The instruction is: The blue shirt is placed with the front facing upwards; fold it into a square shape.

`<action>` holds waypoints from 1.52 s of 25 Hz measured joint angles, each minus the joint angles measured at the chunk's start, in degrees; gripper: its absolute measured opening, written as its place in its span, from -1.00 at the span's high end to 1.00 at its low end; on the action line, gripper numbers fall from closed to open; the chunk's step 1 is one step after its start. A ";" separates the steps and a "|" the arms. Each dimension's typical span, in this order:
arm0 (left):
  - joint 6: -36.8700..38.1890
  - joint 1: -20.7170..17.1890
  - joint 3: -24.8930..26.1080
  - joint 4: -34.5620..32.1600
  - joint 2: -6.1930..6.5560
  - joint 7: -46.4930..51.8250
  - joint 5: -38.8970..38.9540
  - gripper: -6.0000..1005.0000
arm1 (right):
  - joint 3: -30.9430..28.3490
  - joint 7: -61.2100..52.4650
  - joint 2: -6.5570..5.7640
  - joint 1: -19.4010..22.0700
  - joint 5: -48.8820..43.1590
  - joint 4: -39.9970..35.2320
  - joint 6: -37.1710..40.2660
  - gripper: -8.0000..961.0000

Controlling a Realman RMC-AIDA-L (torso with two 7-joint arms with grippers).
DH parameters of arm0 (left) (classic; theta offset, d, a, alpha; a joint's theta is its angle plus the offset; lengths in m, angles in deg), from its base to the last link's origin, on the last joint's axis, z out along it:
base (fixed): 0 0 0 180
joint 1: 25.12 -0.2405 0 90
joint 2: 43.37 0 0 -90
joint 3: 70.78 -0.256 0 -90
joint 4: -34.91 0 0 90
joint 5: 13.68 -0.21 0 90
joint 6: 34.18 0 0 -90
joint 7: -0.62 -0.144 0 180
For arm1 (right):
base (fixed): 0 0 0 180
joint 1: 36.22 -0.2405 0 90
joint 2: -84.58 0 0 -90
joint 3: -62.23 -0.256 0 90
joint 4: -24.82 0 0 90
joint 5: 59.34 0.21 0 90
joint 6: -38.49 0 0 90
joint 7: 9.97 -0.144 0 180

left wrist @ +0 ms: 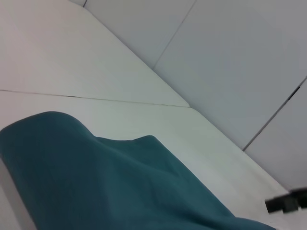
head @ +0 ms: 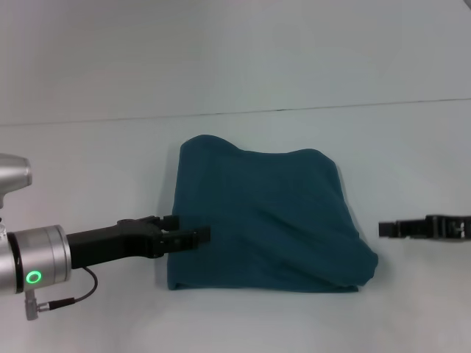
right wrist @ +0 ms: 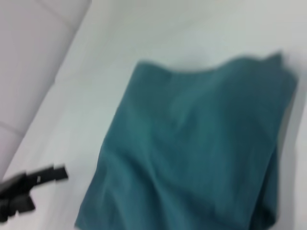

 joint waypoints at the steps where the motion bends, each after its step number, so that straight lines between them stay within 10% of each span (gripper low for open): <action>1: -0.01 -0.01 0.01 0.00 0.00 0.02 0.01 -0.86 | -1.04 0.16 -0.01 0.06 0.00 -0.47 -0.03 0.38; 21: -0.74 0.81 0.02 0.00 -0.26 0.07 0.36 -0.86 | -1.82 -0.78 2.52 -10.52 -0.49 2.26 -19.54 -0.62; 38: -2.70 2.27 -1.28 3.76 -1.12 -0.70 1.09 -0.87 | 0.84 2.72 4.35 -11.92 -0.02 1.54 -23.03 -0.27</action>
